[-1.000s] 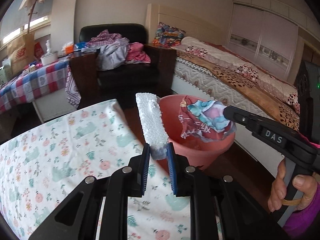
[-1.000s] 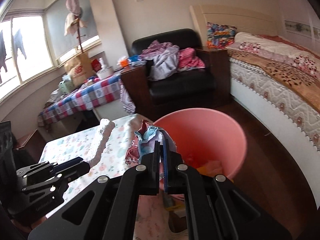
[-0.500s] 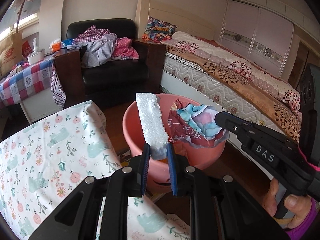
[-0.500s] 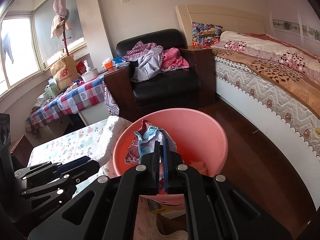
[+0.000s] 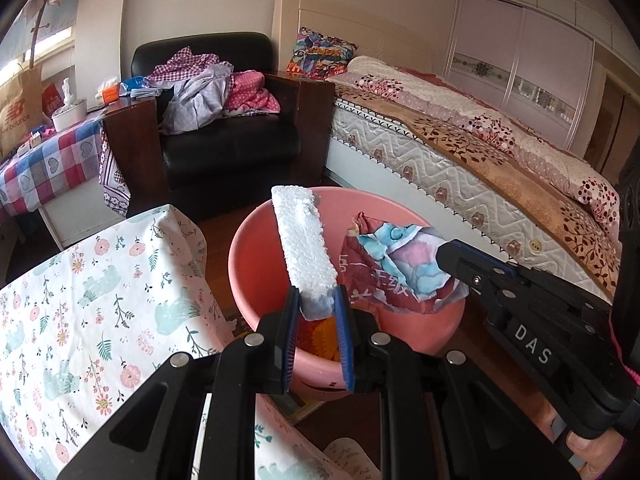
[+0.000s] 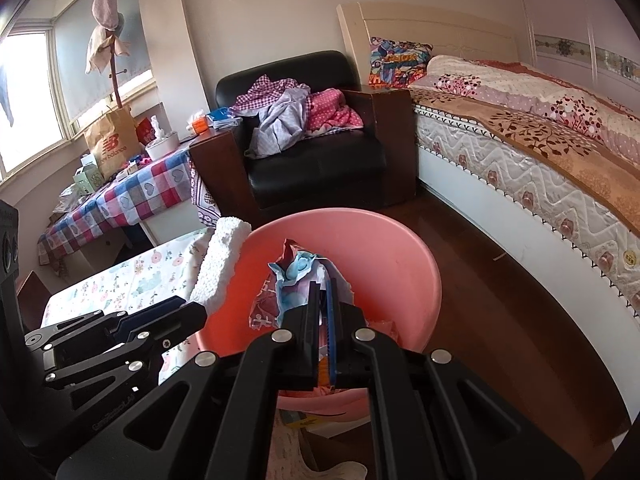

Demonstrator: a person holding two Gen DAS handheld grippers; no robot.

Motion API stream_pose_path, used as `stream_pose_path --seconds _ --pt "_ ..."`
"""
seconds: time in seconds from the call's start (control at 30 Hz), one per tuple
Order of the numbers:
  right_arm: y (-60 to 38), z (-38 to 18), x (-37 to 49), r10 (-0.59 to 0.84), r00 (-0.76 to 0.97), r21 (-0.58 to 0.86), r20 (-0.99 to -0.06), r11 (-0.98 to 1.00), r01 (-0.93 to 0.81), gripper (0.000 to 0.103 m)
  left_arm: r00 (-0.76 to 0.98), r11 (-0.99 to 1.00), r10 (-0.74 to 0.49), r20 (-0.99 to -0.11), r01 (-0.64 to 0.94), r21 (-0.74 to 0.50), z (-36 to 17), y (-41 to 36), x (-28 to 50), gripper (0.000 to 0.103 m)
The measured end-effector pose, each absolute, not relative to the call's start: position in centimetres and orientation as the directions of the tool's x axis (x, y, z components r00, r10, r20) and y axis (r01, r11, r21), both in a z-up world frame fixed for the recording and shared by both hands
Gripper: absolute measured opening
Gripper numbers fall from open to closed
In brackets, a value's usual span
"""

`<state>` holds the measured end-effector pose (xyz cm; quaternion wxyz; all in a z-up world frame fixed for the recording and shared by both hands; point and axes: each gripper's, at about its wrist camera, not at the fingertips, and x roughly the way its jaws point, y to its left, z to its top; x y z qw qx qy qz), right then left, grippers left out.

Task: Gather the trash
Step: 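Carry the foam strip and wrapper in both tools over the pink bucket, then open both tools inside the pink bucket to drop the strip and wrapper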

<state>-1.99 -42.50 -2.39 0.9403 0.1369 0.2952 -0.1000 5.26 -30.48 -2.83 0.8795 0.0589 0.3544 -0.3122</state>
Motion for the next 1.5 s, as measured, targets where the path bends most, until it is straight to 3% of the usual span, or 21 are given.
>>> stream_pose_path --seconds 1.5 --pt "-43.1 -5.8 0.9 -0.128 0.746 0.144 -0.654 0.946 0.289 0.003 0.538 0.831 -0.435 -0.722 0.549 -0.091 -7.1 -32.5 8.3 0.017"
